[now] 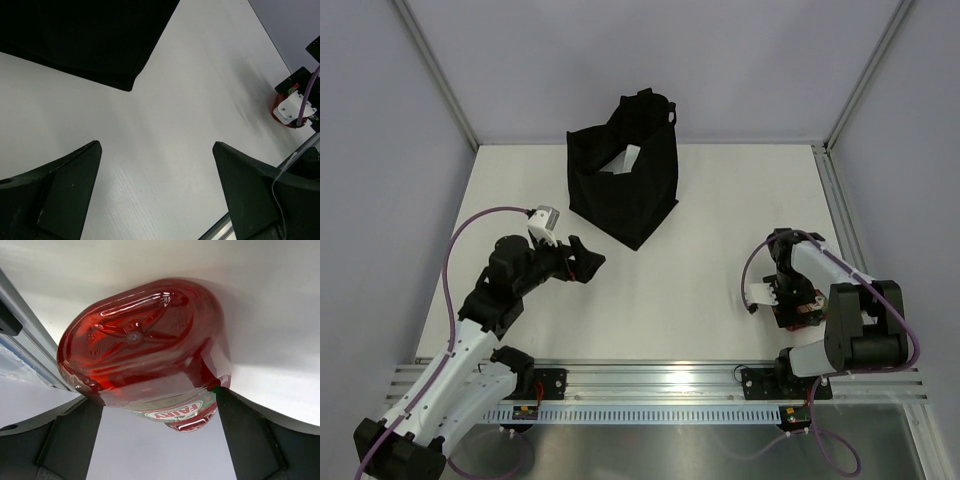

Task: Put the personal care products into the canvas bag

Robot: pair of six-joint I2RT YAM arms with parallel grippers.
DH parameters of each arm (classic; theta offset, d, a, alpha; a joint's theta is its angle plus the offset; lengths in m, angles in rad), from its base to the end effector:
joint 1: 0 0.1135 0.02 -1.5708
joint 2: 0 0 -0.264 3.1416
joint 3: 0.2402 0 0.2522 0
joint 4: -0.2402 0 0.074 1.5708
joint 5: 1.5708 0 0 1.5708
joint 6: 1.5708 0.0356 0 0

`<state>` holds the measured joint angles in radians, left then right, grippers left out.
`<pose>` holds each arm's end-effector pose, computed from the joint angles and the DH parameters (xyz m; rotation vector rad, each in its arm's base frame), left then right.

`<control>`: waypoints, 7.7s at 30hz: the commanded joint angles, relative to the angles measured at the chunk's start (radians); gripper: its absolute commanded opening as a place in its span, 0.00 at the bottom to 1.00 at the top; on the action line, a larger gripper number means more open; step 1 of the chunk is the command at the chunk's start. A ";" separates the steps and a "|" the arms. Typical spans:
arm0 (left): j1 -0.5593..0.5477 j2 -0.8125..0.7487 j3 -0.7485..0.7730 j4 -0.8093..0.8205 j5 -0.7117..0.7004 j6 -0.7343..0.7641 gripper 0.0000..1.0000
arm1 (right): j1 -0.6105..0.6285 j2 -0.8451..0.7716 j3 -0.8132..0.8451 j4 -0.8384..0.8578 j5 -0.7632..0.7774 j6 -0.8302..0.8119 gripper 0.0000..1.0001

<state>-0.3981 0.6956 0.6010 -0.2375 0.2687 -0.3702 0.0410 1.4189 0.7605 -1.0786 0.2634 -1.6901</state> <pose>0.1524 -0.0743 0.2840 0.2160 1.9551 -0.7685 0.1928 -0.0014 0.1652 2.1791 -1.8140 0.0816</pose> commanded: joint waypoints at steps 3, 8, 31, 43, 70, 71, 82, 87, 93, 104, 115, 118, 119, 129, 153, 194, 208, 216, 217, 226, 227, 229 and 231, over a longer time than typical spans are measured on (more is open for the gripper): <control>0.002 -0.004 0.008 0.047 0.021 -0.003 0.99 | 0.098 0.083 0.057 0.042 -0.093 0.248 0.96; 0.002 -0.001 0.014 0.047 0.014 -0.009 0.99 | 0.140 0.256 0.229 0.063 -0.173 0.517 0.91; 0.001 0.008 0.029 0.029 -0.045 -0.033 0.99 | 0.178 0.644 0.695 0.181 -0.202 1.012 1.00; 0.002 0.055 0.080 0.032 -0.037 -0.032 0.99 | 0.168 0.663 0.712 0.109 -0.259 1.024 0.64; 0.001 0.067 0.086 0.104 0.038 -0.136 0.99 | -0.125 0.654 0.838 -0.172 -1.001 1.103 0.20; 0.002 0.064 0.088 0.098 0.038 -0.139 0.99 | -0.131 0.652 0.832 -0.172 -1.019 1.106 0.20; 0.002 0.071 0.077 0.119 0.093 -0.154 0.99 | -0.181 0.664 0.774 -0.108 -1.018 1.119 0.20; 0.002 0.081 0.075 0.129 0.101 -0.161 0.99 | -0.181 0.620 0.735 -0.026 -0.945 1.165 0.20; 0.001 0.096 0.072 0.148 0.107 -0.174 0.99 | -0.173 0.627 0.728 -0.035 -0.998 1.159 0.27; 0.001 0.107 0.077 0.153 0.115 -0.188 0.99 | -0.104 0.612 0.695 0.028 -0.908 1.218 0.60; 0.001 0.097 0.068 0.147 0.121 -0.208 0.99 | -0.018 0.591 0.691 0.068 -0.788 1.322 0.77; 0.001 0.096 0.065 0.145 0.129 -0.208 0.99 | 0.002 0.572 0.691 0.065 -0.829 1.351 0.98; 0.001 0.097 0.063 0.144 0.132 -0.210 0.99 | 0.010 0.557 0.689 0.063 -0.828 1.351 0.99; -0.001 0.088 0.043 0.152 0.141 -0.214 0.99 | 0.138 0.503 0.574 0.178 -0.633 1.477 1.00; -0.001 0.039 0.026 0.119 0.121 -0.197 0.99 | 0.335 0.403 0.433 0.358 -0.268 1.440 0.00; -0.001 -0.004 0.209 -0.079 -0.017 -0.107 0.99 | 0.166 0.478 1.324 0.296 -1.377 1.849 0.00; -0.001 -0.036 0.249 -0.184 -0.132 -0.145 0.99 | 0.379 0.880 1.945 1.172 -0.941 2.491 0.00; -0.001 -0.027 0.249 -0.183 -0.172 -0.142 0.99 | 0.427 0.893 1.794 1.237 -0.805 2.292 0.00; -0.001 -0.021 0.247 -0.180 -0.172 -0.136 0.99 | 0.427 0.864 1.762 1.241 -0.832 2.228 0.00; -0.001 0.018 0.238 -0.128 -0.155 -0.079 0.99 | 0.433 0.681 1.324 1.373 -1.015 1.903 0.39; -0.001 0.024 0.240 -0.123 -0.149 -0.078 0.99 | 0.435 0.683 1.312 1.367 -1.032 1.885 0.45; -0.001 0.028 0.240 -0.114 -0.143 -0.075 0.99 | 0.436 0.698 1.333 1.352 -1.108 1.822 0.80; -0.001 0.027 0.235 -0.111 -0.140 -0.073 0.99 | 0.447 0.727 1.381 1.220 -1.098 1.738 0.99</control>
<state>-0.3985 0.7238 0.8055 -0.4133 0.1200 -0.4686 0.4744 2.2478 2.0644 0.1360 -0.7551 0.2203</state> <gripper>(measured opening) 0.984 0.908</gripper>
